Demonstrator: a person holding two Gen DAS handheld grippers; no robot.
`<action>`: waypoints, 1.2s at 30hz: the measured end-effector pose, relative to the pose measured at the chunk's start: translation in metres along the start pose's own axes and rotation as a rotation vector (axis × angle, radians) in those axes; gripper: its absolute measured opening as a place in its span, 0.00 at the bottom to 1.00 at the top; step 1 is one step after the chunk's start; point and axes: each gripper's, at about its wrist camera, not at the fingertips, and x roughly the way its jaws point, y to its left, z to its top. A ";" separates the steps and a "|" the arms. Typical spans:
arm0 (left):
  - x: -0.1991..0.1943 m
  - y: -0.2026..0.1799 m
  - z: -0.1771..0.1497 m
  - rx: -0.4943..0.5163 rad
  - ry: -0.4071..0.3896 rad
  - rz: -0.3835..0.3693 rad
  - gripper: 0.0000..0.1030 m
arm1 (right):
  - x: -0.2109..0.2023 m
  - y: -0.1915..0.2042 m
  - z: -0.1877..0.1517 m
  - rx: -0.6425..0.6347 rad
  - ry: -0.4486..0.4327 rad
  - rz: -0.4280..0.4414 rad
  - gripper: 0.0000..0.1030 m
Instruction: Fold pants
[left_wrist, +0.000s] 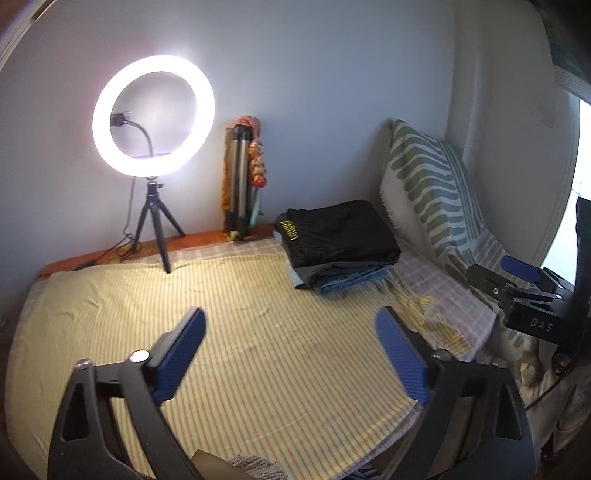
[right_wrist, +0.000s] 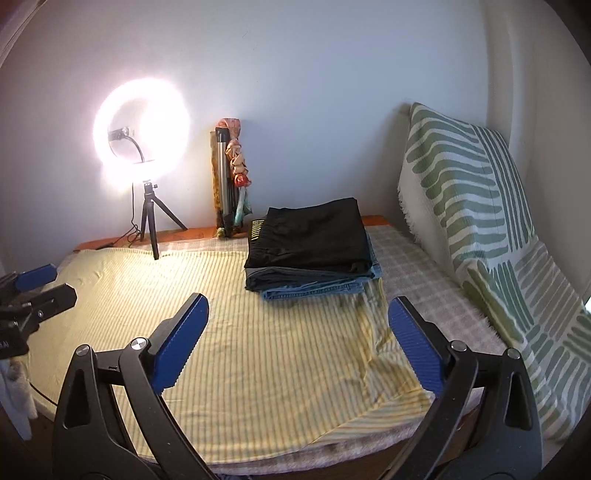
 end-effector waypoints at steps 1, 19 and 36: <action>-0.003 0.000 -0.002 -0.003 -0.009 0.010 0.99 | -0.001 0.001 -0.002 0.008 0.002 0.008 0.98; -0.019 -0.008 -0.007 0.005 -0.050 0.026 0.99 | -0.010 0.009 -0.006 0.021 -0.009 0.023 1.00; -0.026 -0.012 -0.006 0.003 -0.054 0.024 0.99 | -0.013 0.008 -0.006 0.028 -0.019 0.034 1.00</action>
